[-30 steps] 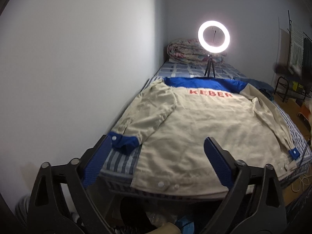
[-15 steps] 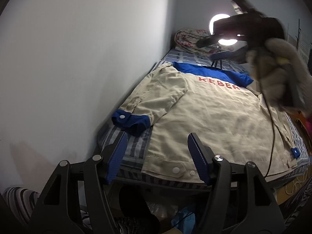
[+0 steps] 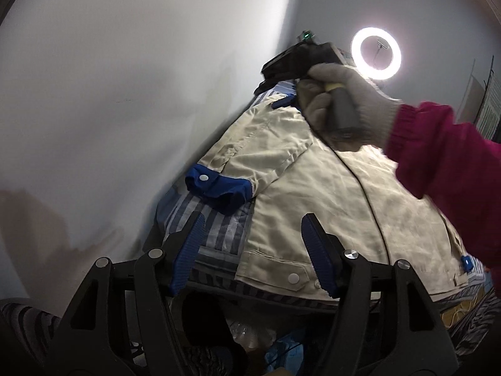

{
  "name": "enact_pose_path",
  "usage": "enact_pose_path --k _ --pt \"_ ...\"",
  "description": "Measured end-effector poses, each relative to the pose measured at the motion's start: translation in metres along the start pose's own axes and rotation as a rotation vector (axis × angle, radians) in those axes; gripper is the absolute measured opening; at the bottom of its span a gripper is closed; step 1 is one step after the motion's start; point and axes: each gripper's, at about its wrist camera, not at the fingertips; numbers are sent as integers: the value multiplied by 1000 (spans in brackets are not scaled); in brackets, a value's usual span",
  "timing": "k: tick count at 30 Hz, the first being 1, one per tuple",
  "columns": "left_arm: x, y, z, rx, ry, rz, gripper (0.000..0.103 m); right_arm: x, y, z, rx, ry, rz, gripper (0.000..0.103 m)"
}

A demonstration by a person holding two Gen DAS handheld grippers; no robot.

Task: Fold large clothes
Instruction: 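Grasp the jacket's side edge with the right gripper and fold it over the back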

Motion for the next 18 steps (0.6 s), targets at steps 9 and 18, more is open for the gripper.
enact_pose_path --k 9,18 --pt "-9 -3 -8 54 -12 -13 67 -69 -26 0 -4 93 -79 41" --pt "-10 -5 -13 81 -8 -18 67 -91 -22 -3 17 195 -157 9"
Point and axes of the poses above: each gripper's, at about its wrist camera, not at the fingertips, and x roughly against the way its jaws point, z to its right, y to its underside, and after that the axes turned 13 degrees about x, right-handed
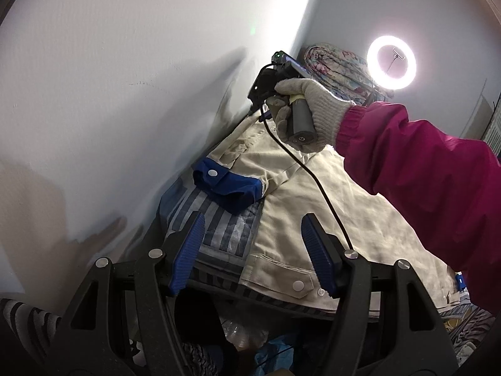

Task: Fold large clothes
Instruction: 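Grasp the jacket's side edge with the right gripper and fold it over the back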

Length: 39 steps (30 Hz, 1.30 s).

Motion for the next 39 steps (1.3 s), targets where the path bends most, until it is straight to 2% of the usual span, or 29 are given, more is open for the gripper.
enact_pose_path --k 2,6,10,13,22,27,31,33,34,35,36,37,39 --pt "0 0 0 1 0 1 67 0 1 -1 8 -1 1 0" --pt "0 -4 -4 1 -1 3 67 9 6 -3 24 -6 34 0" --pt "1 -6 -6 -2 -5 12 67 43 15 2 50 -32 98 0" --pt "2 -7 -7 -9 -11 22 67 70 27 15 20 -72 136 0" --pt "2 0 5 -71 -44 55 67 152 93 84 -81 -163 237 0" --pt "1 3 17 -111 -52 58 67 159 133 159 -204 -187 254 0" --pt "1 1 30 -149 -50 68 67 156 162 199 -281 -162 246 0" --pt "2 -2 38 -169 -41 74 67 158 175 216 -308 -121 226 4" --pt "1 -4 40 -176 -38 75 67 161 182 224 -316 -73 211 7" --pt "0 -6 43 -184 -32 73 67 162 188 232 -321 -42 199 23" --pt "-2 -9 46 -192 -24 66 67 164 190 235 -330 -28 191 30" --pt "-3 -10 48 -196 -18 60 67 169 197 238 -337 -22 191 34" --pt "-11 -16 53 -193 14 19 67 173 208 244 -325 -38 191 35"
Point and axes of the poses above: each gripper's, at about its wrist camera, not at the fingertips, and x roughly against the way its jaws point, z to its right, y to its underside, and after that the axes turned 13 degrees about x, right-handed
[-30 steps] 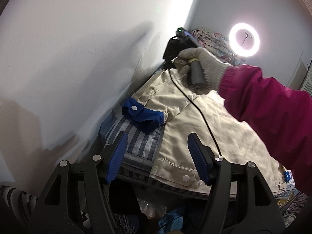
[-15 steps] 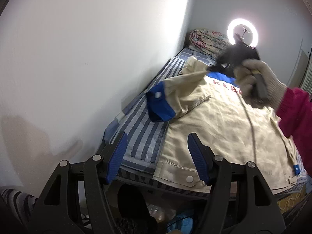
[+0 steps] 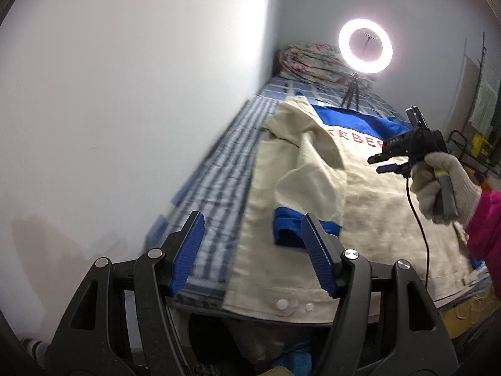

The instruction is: Fold large clothes

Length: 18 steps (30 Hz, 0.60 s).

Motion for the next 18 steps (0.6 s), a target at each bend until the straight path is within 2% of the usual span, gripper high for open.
enact_pose_path --k 3,5,6,8,13,16,18 --pt "-23 -10 0 35 75 -97 67 7 22 -2 48 -75 -18 44" --pt "-42 -16 2 76 108 -176 67 9 44 -12 78 -138 -35 58" --pt "-58 -20 0 114 131 -232 67 10 54 -18 83 -157 -42 60" --pt "-77 -22 1 157 145 -294 67 -1 72 -29 94 -213 -73 65" --pt "-127 -22 -16 275 102 -403 67 -28 94 -50 90 -260 -118 66" --pt "-153 -16 -34 399 126 -482 67 -43 103 -54 55 -296 -138 65" --pt "-168 -12 -37 439 135 -507 67 -50 106 -58 55 -319 -143 60"
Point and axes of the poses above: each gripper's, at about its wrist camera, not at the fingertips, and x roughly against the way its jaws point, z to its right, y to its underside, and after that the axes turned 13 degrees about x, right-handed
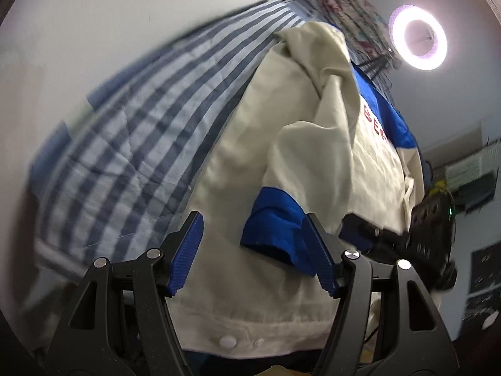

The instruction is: Fold large clothes

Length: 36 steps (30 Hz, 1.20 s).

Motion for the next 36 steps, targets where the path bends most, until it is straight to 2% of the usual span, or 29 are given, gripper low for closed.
enact_pose_path --k 1,2,3,4,5,8,12,15,18,19,21,24,26,28,30,33,34,35,36 --pt "-5 -2 0 2 3 -10 67 -3 1 -1 4 -8 -3 53" --pt "-12 -4 1 3 13 -20 63 -6 1 -3 8 -21 -5 34" --pt "-16 -3 3 5 25 -26 42 -8 1 -5 12 -36 -9 27" --pt "-20 -3 6 4 38 -39 26 -11 1 -8 16 -62 -17 15" --pt "-25 -3 10 1 46 -54 4 -13 1 -11 22 -67 -18 6" --pt "-14 6 27 -57 44 0 3 -9 3 -26 58 -45 -15 1" --pt "49 24 45 -118 143 95 2 15 7 -48 96 -76 17 1" --pt "104 48 54 -178 202 172 2 45 17 -76 158 -144 35 1" --pt "143 79 53 -255 195 284 2 69 31 -107 268 -150 58 1" --pt "146 85 49 -262 179 297 2 72 33 -114 300 -137 63 1" --pt "130 93 36 -261 106 266 2 68 41 -118 321 -92 36 1" --pt "93 89 1 -147 39 146 0 36 57 -107 305 22 -95 1" --pt "84 88 -14 -114 1 139 0 22 69 -101 300 65 -163 1" --pt "83 88 -19 -87 12 132 0 21 74 -101 306 80 -176 1" --pt "95 90 -9 -137 19 169 0 27 74 -107 313 75 -163 1" --pt "96 91 3 -200 13 166 0 37 65 -109 333 85 -140 17" --pt "92 90 2 -198 14 147 2 40 66 -109 356 105 -130 35" --pt "86 88 1 -185 15 124 15 40 65 -107 365 128 -124 47" --pt "79 85 -2 -164 19 103 38 32 60 -97 359 145 -122 50"
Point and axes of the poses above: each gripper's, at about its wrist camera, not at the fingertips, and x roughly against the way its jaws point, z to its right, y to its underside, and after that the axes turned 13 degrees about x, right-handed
